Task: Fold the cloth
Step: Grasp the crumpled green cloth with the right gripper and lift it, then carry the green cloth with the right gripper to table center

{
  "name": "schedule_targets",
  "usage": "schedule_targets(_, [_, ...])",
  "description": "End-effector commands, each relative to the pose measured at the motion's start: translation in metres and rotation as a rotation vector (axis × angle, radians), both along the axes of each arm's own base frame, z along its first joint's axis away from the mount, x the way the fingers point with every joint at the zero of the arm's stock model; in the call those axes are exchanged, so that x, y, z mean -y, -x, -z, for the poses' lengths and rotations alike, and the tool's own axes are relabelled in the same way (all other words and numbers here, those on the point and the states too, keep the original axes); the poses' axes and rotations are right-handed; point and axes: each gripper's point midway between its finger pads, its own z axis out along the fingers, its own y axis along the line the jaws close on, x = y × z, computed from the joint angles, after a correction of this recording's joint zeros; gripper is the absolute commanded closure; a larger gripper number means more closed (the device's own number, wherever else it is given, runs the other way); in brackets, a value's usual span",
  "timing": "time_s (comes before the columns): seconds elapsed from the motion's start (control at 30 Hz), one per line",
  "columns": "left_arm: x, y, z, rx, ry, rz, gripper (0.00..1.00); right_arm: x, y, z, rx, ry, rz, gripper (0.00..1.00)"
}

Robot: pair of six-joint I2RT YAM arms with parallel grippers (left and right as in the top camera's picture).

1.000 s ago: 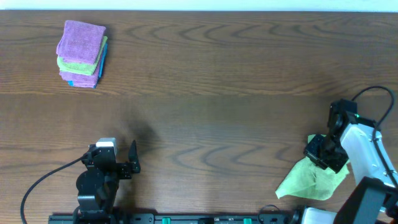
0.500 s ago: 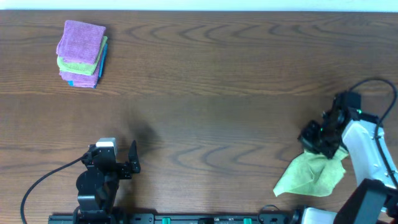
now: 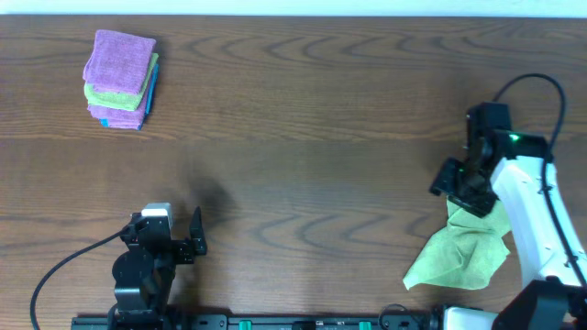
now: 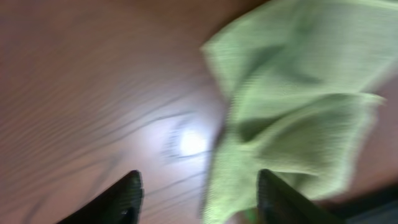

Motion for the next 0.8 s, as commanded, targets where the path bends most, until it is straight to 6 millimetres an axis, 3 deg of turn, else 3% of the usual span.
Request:
schedule_targets(0.0, [-0.004, 0.000, 0.007, -0.014, -0.001, -0.022, 0.05, 0.035, 0.015, 0.002, -0.041, 0.120, 0.103, 0.36])
schedule_targets(0.13, [-0.004, 0.000, 0.007, -0.014, -0.001, -0.022, 0.05, 0.048, 0.039, 0.022, -0.098, 0.097, 0.184, 0.31])
schedule_targets(0.4, [-0.004, 0.000, 0.007, -0.014, -0.001, -0.022, 0.05, 0.044, 0.067, 0.058, -0.148, 0.029, 0.242, 0.27])
schedule_targets(0.47, [-0.004, 0.000, 0.007, -0.014, -0.001, -0.022, 0.05, 0.041, 0.071, 0.067, -0.151, 0.023, 0.243, 0.37])
schedule_targets(0.5, [-0.004, 0.000, 0.007, -0.014, -0.001, -0.022, 0.05, 0.039, 0.071, 0.070, -0.148, 0.013, 0.243, 0.51])
schedule_targets(0.53, [-0.004, 0.000, 0.007, -0.014, -0.001, -0.022, 0.05, 0.036, 0.071, 0.074, -0.141, -0.005, 0.244, 0.91])
schedule_targets(0.57, [-0.004, 0.000, 0.007, -0.014, -0.001, -0.022, 0.05, 0.033, 0.069, 0.075, -0.132, -0.024, 0.245, 0.99])
schedule_targets(0.63, [-0.004, 0.000, 0.007, -0.014, -0.001, -0.022, 0.05, 0.024, 0.061, 0.075, -0.100, -0.082, 0.244, 0.99])
schedule_targets(0.77, [-0.004, 0.000, 0.007, -0.014, -0.001, -0.022, 0.05, -0.010, 0.024, 0.059, 0.025, -0.300, 0.165, 0.99])
